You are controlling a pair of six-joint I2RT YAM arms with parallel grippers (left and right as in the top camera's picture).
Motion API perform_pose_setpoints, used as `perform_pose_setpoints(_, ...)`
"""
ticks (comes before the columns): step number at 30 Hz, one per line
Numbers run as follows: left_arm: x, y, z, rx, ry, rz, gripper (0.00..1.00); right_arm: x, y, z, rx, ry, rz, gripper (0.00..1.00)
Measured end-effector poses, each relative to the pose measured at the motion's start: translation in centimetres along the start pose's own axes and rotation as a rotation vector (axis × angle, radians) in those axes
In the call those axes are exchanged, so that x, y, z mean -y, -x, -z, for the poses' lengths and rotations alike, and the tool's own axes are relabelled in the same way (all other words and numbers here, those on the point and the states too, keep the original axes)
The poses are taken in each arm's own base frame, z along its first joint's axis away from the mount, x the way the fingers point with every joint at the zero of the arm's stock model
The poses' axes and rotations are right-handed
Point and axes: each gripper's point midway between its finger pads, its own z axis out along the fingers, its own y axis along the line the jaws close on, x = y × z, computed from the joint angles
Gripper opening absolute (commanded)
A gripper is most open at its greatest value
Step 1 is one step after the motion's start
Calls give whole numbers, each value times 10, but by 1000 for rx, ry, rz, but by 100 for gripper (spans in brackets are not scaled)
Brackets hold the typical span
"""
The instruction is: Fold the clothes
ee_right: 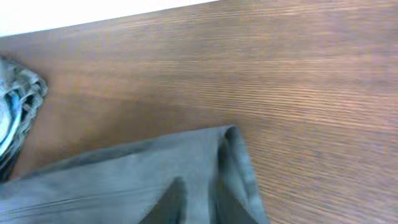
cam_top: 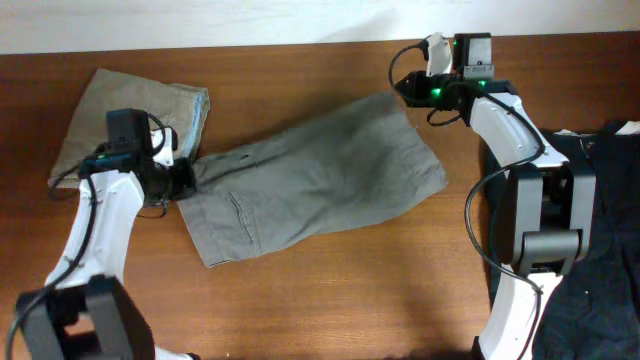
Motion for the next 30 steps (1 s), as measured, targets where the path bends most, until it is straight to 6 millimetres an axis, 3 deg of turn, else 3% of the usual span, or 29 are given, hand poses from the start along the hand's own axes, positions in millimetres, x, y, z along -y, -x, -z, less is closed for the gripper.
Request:
perform_pose_setpoints(1, -3, -6, -8, -34, 9, 3, 80, 7, 0, 1, 0, -24, -6, 93)
perform_pose_setpoints(3, -6, -18, -16, -90, 23, 9, 80, 18, -5, 6, -19, -48, -37, 93)
perform_pose_setpoints(5, -7, -21, -16, -104, 24, 10, 94, 37, -15, 16, -58, -58, -105, 93)
perform_pose_setpoints(6, -8, -23, -16, -109, 28, 14, 95, 46, -22, 24, -85, -49, -152, 93)
perform_pose_setpoints(8, -9, -26, -15, -122, 30, 14, 95, 69, -56, 56, -211, -25, -349, 87)
perform_pose_setpoints(11, -6, -23, -2, -110, 28, 12, 89, 63, -102, 87, -405, -25, -540, 85)
perform_pose_setpoints(13, 2, 0, 24, -11, 5, -1, 73, 50, -138, 103, -573, -80, -610, 85)
perform_pose_setpoints(14, 8, 12, 41, 53, -20, -10, 59, 45, -151, 106, -635, -127, -599, 85)
perform_pose_setpoints(15, 13, 18, 53, 94, -40, -18, 43, 42, -161, 106, -678, -173, -565, 79)
perform_pose_setpoints(17, 18, 21, 59, 109, -62, -21, 41, 40, -171, 100, -701, -206, -518, 60)
perform_pose_setpoints(19, 20, 20, 58, 107, -71, -24, 41, 39, -188, 89, -721, -224, -470, 11)
perform_pose_setpoints(20, 23, 21, 58, 109, -76, -29, 41, 42, -195, 84, -723, -243, -444, 4)
perform_pose_setpoints(21, 27, 21, 58, 112, -80, -40, 41, 52, -207, 84, -740, -315, -447, 4)
perform_pose_setpoints(24, 40, 23, 57, 125, -98, -74, 42, 92, -211, 107, -731, -517, -511, 4)
perform_pose_setpoints(26, 55, 25, 57, 136, -115, -111, 49, 127, -212, 148, -738, -627, -634, 4)
perform_pose_setpoints(27, 63, 25, 56, 139, -124, -130, 50, 137, -211, 160, -731, -646, -676, 10)
perform_pose_setpoints(28, 69, 26, 54, 143, -132, -147, 48, 142, -209, 170, -725, -641, -706, 31)
perform_pose_setpoints(30, 83, 20, 40, 105, -143, -181, 38, 130, -196, 166, -704, -509, -694, 43)
